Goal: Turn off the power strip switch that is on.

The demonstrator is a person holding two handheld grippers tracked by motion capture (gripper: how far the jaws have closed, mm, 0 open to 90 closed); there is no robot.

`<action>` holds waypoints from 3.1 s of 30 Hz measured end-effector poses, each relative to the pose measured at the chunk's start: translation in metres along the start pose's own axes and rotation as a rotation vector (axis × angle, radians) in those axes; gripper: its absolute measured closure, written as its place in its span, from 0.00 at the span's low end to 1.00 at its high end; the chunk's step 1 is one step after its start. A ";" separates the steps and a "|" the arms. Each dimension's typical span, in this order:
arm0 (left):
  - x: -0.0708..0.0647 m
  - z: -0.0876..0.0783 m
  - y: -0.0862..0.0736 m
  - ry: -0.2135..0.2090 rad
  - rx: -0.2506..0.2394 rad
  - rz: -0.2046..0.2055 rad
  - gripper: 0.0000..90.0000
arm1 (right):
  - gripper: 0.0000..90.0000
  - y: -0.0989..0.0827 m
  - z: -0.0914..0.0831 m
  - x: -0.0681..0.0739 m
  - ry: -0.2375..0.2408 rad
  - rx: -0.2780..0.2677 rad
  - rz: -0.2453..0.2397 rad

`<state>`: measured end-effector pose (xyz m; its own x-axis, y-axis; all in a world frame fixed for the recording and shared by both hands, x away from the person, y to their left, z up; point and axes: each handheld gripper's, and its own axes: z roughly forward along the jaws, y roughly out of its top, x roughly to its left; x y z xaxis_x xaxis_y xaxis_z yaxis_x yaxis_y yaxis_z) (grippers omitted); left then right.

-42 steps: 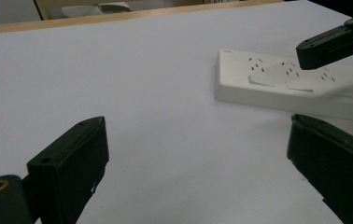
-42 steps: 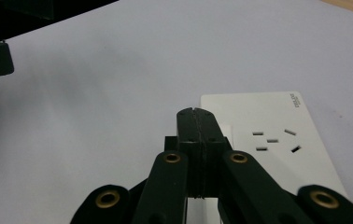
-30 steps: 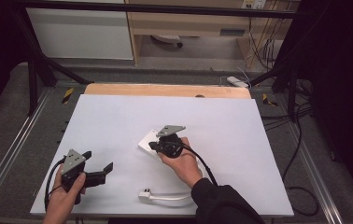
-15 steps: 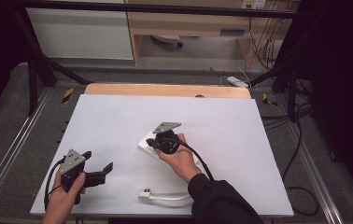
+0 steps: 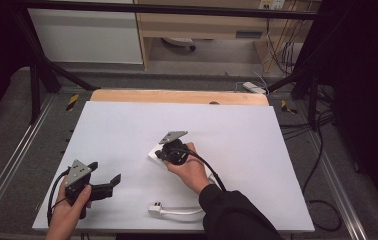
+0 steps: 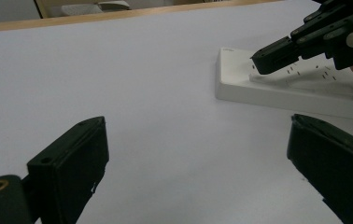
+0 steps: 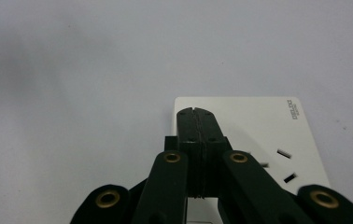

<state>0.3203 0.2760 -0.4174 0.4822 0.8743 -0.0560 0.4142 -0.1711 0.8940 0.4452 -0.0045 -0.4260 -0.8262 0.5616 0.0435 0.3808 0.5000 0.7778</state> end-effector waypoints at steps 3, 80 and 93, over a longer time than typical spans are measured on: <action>0.000 0.000 0.000 -0.001 0.000 -0.002 0.06 | 1.00 0.000 0.002 -0.001 -0.004 0.008 0.004; 0.000 0.000 -0.001 0.001 0.009 0.005 0.06 | 1.00 0.006 -0.012 0.006 0.014 -0.098 0.003; 0.000 0.000 -0.001 0.007 0.005 0.002 0.06 | 1.00 0.007 -0.020 0.009 0.011 -0.128 0.008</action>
<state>0.3196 0.2758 -0.4179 0.4775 0.8771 -0.0511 0.4168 -0.1750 0.8920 0.4317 -0.0093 -0.4075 -0.8281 0.5577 0.0569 0.3322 0.4066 0.8511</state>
